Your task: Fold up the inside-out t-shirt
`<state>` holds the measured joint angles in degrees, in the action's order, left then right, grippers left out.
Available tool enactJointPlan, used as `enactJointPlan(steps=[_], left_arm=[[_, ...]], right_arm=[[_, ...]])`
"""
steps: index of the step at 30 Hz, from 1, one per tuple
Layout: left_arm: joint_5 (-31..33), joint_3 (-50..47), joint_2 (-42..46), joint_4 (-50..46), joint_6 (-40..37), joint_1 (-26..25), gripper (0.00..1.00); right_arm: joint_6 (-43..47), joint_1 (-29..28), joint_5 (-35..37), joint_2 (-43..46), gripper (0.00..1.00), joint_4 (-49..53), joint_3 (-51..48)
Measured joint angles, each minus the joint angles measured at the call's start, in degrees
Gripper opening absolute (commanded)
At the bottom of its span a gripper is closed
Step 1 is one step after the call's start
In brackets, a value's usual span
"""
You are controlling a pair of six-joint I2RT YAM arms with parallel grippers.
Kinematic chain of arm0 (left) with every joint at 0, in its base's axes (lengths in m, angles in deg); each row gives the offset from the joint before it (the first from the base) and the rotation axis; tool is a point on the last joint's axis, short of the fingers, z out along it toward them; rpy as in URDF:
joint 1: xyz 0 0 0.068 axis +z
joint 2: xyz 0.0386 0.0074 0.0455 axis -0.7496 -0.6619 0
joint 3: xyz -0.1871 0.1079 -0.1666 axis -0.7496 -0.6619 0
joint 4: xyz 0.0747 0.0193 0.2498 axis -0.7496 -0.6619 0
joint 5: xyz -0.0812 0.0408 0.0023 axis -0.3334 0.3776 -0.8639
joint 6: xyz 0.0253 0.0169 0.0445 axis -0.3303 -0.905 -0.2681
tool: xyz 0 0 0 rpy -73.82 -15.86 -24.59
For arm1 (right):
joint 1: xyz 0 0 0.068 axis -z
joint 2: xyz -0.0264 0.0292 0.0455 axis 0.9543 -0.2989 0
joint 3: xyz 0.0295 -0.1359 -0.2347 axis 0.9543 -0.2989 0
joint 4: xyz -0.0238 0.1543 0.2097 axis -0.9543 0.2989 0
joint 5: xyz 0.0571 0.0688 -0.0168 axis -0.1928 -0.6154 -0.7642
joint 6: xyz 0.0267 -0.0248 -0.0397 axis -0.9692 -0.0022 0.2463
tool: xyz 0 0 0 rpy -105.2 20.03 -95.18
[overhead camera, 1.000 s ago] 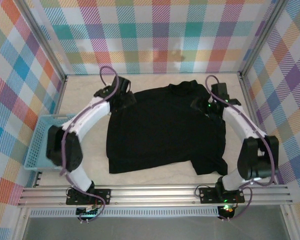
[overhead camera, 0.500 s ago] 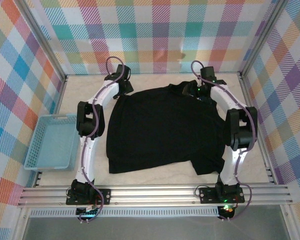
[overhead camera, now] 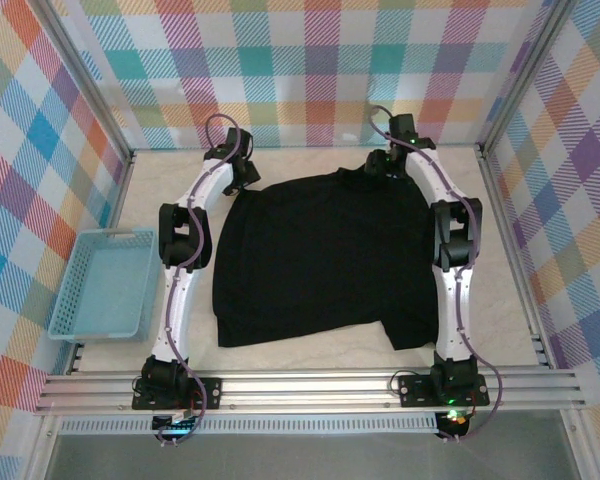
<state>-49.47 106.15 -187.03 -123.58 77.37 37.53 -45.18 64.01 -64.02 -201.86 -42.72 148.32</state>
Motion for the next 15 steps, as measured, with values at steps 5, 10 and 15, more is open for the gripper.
enactJointPlan(steps=[5,10,15], left_arm=[[-1.9,2.1,-1.4,0.0,0.0,0.0,0.54],[-3.6,2.3,-2.5,0.0,0.1,0.0,0.46],[-4.5,2.5,-2.6,0.0,0.4,0.0,0.33]], right_arm=[[1.0,0.3,1.9,-4.1,0.66,2.6,5.1],[1.0,0.7,2.5,-6.1,0.65,4.5,7.6],[1.0,1.1,2.5,-9.0,0.6,5.7,11.4]])
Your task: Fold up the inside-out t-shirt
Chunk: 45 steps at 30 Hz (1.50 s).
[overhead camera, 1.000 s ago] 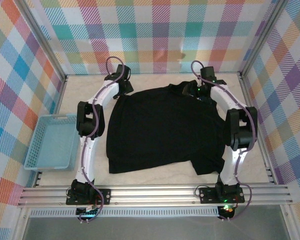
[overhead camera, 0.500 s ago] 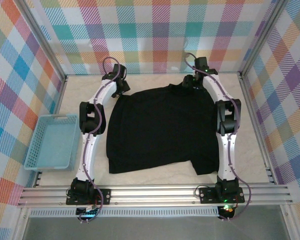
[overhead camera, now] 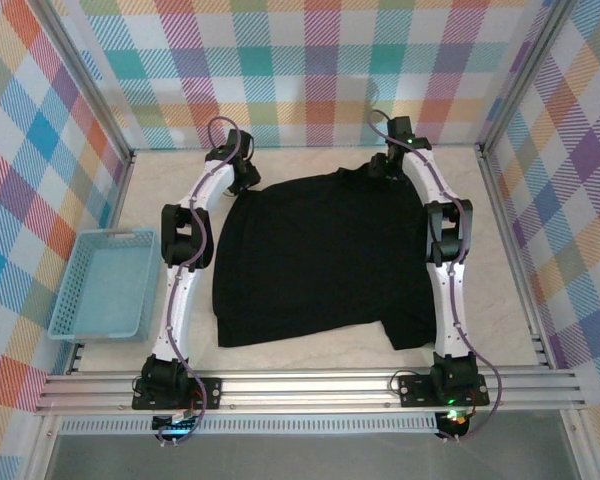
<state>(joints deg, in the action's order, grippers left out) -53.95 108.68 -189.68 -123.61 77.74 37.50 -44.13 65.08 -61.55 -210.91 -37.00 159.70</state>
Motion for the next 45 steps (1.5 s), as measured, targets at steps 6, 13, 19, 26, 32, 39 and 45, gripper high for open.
enactJointPlan(steps=[6,13,19,26,32,39,45], left_arm=[[-0.3,0.0,-0.1,-0.4,0.1,0.0,0.1],[-0.4,0.0,-0.1,-1.2,0.1,0.3,0.0],[0.4,-6.6,4.8,-1.1,0.1,1.2,0.0],[2.8,-22.4,21.4,2.7,0.1,4.5,0.0],[2.8,-29.7,31.7,7.0,0.1,6.3,0.0],[3.7,-39.5,41.7,9.4,1.4,6.4,0.0],[4.8,-46.9,56.5,10.2,2.5,6.4,0.0]], right_arm=[[0.2,0.1,-0.2,-1.3,0.25,0.8,1.7],[0.1,0.4,1.2,-1.1,0.03,1.6,1.8],[-0.1,0.7,5.9,7.6,0.0,1.4,-6.2],[-2.4,3.5,9.4,25.9,0.0,-2.8,-18.1],[-3.1,5.7,9.2,34.9,0.0,-6.7,-25.3],[-4.6,5.3,8.3,42.2,0.0,-7.7,-34.0],[-6.3,5.3,8.3,54.7,0.0,-8.7,-39.8]])
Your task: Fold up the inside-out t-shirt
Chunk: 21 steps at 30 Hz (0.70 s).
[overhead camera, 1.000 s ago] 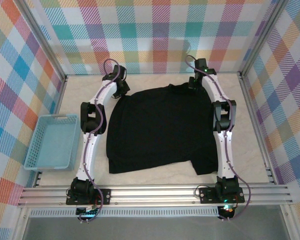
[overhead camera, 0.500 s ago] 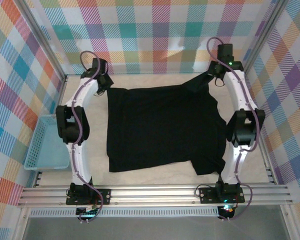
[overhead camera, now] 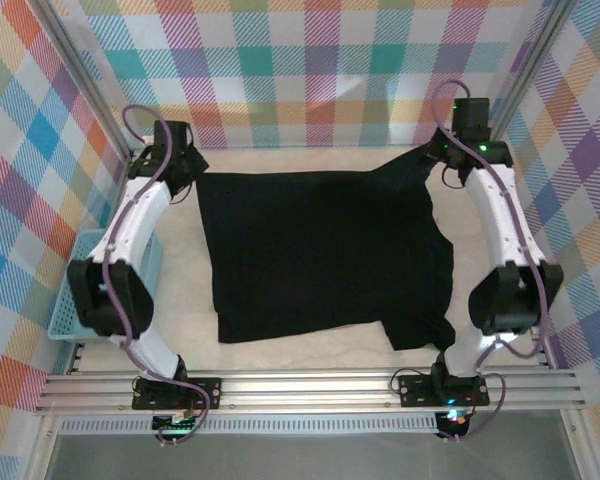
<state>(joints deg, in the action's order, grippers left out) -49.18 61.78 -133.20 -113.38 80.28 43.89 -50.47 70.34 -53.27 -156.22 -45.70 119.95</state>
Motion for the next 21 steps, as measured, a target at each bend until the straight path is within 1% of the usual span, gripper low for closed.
enactJointPlan(steps=[4,10,13,16,21], left_arm=[[1.0,-3.5,11.3,0.8,0.6,0.0,0.0],[2.8,-5.7,26.5,-0.1,1.3,0.0,0.0],[3.4,-5.2,32.8,-1.6,1.5,0.1,0.0],[3.4,-2.5,37.4,-3.8,1.4,0.1,0.0],[1.2,3.5,42.4,-5.1,0.5,0.1,0.0]], right_arm=[[-1.3,0.0,0.5,10.6,0.0,0.0,-2.5],[-1.6,0.0,3.5,25.0,0.0,1.4,-2.6],[-0.9,0.0,5.0,29.5,0.0,3.5,0.8],[0.8,0.0,6.2,32.6,0.0,4.9,5.9],[4.0,0.0,5.9,36.1,0.0,5.7,13.8]])
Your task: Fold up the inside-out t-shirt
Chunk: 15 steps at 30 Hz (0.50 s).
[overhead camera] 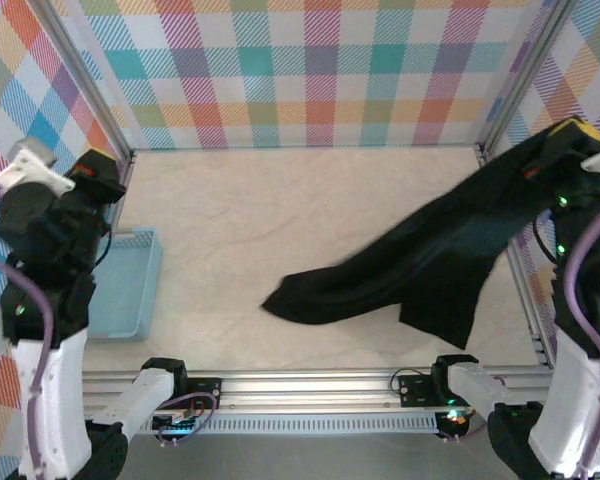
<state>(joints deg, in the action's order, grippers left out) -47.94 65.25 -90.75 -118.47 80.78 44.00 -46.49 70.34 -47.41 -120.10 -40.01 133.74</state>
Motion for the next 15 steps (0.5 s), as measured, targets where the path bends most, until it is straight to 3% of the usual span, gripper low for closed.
enactJointPlan(steps=[1,4,9,15], left_arm=[[-1.2,1.4,0.5,-0.3,0.0,0.0,0.0],[-5.9,1.7,0.5,0.2,0.2,0.1,0.13],[-13.0,-9.6,-5.7,2.1,1.6,-3.2,0.28],[-10.8,-18.4,-26.0,3.6,0.7,-20.9,0.42]], right_arm=[[0.5,0.0,-0.3,0.5,0.0,0.0,1.0],[0.9,0.0,-2.0,1.2,0.0,-0.1,1.1],[-0.3,0.0,-6.9,1.1,0.0,-1.0,-13.0],[-4.2,0.0,-8.1,0.0,0.0,-0.2,-30.5]])
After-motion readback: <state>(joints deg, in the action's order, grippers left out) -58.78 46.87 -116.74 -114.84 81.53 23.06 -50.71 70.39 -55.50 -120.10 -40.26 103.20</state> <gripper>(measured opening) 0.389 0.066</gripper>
